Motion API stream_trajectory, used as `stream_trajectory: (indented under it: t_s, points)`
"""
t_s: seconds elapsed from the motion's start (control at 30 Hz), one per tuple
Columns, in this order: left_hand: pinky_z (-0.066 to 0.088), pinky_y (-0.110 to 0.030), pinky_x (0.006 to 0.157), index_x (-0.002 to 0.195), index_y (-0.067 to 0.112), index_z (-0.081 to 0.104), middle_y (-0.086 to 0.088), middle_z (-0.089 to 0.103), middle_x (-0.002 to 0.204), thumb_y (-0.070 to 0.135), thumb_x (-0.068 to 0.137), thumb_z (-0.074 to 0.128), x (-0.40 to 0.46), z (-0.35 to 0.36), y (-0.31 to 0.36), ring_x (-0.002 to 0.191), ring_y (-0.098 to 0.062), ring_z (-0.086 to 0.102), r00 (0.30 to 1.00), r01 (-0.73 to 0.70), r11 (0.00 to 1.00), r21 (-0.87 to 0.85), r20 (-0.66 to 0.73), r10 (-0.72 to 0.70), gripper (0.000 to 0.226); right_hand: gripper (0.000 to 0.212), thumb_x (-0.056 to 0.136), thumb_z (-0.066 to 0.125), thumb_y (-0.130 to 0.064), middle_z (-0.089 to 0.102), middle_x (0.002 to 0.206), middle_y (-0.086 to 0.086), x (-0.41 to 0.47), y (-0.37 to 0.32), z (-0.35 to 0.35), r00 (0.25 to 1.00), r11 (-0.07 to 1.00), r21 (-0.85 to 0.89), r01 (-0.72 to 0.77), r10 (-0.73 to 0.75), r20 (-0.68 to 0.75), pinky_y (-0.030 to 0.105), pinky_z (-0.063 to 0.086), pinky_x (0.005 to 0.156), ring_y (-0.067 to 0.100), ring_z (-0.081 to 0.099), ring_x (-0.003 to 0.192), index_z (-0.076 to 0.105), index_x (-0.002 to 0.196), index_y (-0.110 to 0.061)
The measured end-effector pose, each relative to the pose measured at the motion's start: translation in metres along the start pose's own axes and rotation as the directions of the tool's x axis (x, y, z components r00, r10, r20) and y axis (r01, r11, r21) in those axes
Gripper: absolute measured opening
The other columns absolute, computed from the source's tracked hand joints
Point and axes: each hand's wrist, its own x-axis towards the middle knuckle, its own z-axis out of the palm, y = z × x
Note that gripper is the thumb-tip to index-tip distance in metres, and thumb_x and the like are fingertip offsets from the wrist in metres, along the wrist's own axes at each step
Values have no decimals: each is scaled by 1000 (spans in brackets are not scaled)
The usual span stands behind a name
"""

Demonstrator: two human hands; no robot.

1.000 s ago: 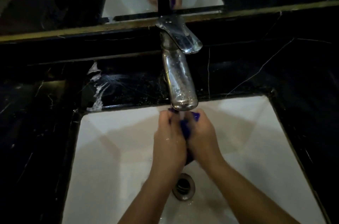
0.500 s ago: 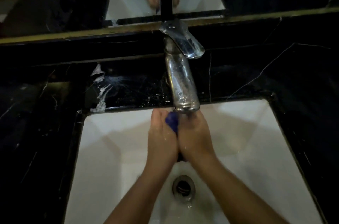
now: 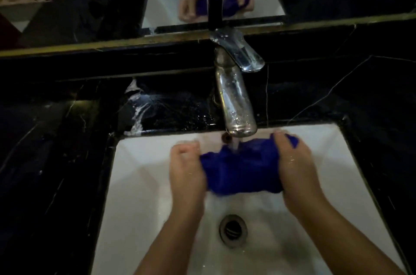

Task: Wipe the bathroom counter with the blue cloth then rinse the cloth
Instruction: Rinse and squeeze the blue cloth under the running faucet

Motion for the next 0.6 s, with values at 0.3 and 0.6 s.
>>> stream_trajectory:
  t_s: [0.3, 0.6]
  points:
    - [60, -34, 67, 121, 28, 52, 0, 77, 91, 48, 88, 64, -36, -4, 23, 85, -21, 75, 943, 16, 997, -74, 334, 10, 40, 43, 87, 74, -13, 75, 102, -3, -34, -16, -9, 912, 958, -120, 261, -204, 356, 27, 61, 74, 10, 74, 91, 52, 119, -31]
    - [59, -56, 90, 135, 6, 55, -23, 68, 126, 11, 88, 68, -17, -8, 12, 114, -41, 68, 908, 323, 852, -411, 388, -157, 50, 34, 87, 66, -14, 69, 108, -18, -36, 2, -7, 876, 867, -202, 456, -398, 273, 20, 53, 83, -1, 65, 101, 52, 109, -35]
